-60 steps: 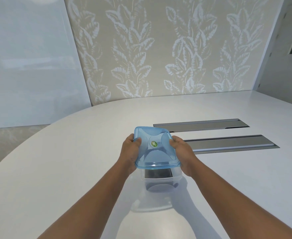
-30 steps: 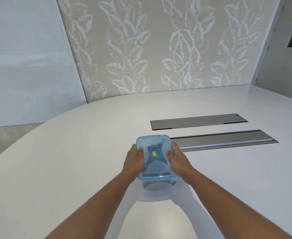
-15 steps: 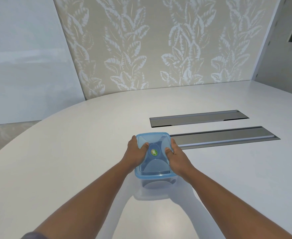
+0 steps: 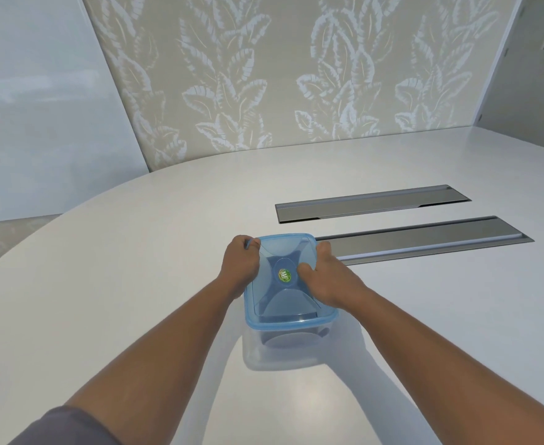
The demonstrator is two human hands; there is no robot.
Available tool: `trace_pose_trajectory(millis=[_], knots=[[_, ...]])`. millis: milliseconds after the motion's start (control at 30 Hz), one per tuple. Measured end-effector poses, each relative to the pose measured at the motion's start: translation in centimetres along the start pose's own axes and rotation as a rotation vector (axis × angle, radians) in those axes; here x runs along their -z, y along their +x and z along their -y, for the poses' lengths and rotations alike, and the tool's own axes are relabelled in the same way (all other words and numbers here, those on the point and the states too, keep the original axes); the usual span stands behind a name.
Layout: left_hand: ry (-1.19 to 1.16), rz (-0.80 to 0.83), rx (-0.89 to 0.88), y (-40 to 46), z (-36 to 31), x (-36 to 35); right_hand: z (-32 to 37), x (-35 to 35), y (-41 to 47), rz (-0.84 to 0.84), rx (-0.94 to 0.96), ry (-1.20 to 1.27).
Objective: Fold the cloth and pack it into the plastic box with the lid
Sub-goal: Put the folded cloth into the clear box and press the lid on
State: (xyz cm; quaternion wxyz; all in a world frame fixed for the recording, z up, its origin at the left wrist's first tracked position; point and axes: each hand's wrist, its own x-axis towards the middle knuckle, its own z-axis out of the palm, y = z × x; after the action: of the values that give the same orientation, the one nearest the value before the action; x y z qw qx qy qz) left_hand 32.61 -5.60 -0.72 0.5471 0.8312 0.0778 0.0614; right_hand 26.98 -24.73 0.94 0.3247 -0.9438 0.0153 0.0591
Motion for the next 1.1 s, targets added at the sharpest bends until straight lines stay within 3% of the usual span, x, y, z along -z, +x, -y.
trace_pose_trajectory(millis=[167,334,700,1101], knots=[[0.038,-0.003,-0.006,0.3,0.2,0.0,1.5,-0.4,2.3,-0.134,0.077,-0.234],[0.032,-0.022,0.006,0.5,0.1,-0.1,0.7,-1.5,3.4,-0.103,0.106,-0.244],[-0.048,0.036,0.104,0.7,0.2,-0.2,0.2,-1.3,4.2,-0.055,0.099,-0.169],[-0.002,0.069,0.075,1.2,0.6,-0.1,-0.2,-1.1,6.0,-0.092,-0.021,0.068]])
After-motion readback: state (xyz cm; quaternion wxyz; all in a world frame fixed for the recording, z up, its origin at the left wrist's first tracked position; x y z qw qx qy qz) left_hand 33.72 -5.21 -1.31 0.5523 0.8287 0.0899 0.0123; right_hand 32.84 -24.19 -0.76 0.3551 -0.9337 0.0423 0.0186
